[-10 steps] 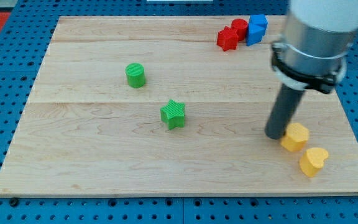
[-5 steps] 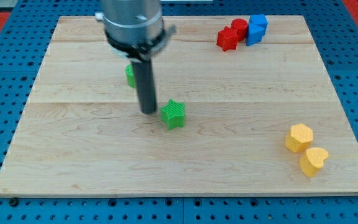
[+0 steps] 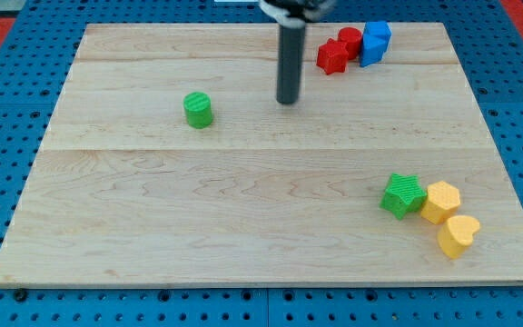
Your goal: Move the green blocks into the yellow hexagon
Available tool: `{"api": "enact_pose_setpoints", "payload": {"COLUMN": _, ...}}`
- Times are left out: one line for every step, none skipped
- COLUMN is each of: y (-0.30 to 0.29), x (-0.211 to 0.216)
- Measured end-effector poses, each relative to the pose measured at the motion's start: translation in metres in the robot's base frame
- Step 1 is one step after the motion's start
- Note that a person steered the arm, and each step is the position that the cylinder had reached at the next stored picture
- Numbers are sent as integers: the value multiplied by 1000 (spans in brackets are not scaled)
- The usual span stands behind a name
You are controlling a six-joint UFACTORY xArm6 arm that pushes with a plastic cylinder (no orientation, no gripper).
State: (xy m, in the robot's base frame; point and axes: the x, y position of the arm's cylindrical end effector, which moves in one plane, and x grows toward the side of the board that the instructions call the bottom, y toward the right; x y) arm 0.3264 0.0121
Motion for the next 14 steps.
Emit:
{"api": "enact_pose_setpoints", "payload": {"y": -69, "x": -23}}
{"api": "enact_pose_setpoints", "payload": {"y": -105, "x": -3}}
{"api": "enact_pose_setpoints", "payload": {"y": -90, "x": 52}}
{"api": "enact_pose_setpoints", "payload": {"y": -21, "x": 93}}
{"api": "enact_pose_setpoints", "payload": {"y": -65, "x": 55}}
{"api": "enact_pose_setpoints", "payload": {"y": -87, "x": 34}}
{"api": "enact_pose_setpoints", "payload": {"y": -138, "x": 66}}
{"api": "enact_pose_setpoints", "payload": {"y": -82, "x": 123}}
{"api": "enact_pose_setpoints", "payload": {"y": -5, "x": 145}}
{"api": "enact_pose_setpoints", "payload": {"y": -39, "x": 103}}
{"api": "enact_pose_setpoints", "payload": {"y": -22, "x": 90}}
{"api": "enact_pose_setpoints", "payload": {"y": 46, "x": 125}}
{"api": "enact_pose_setpoints", "payload": {"y": 103, "x": 154}}
{"api": "enact_pose_setpoints", "payload": {"y": 111, "x": 149}}
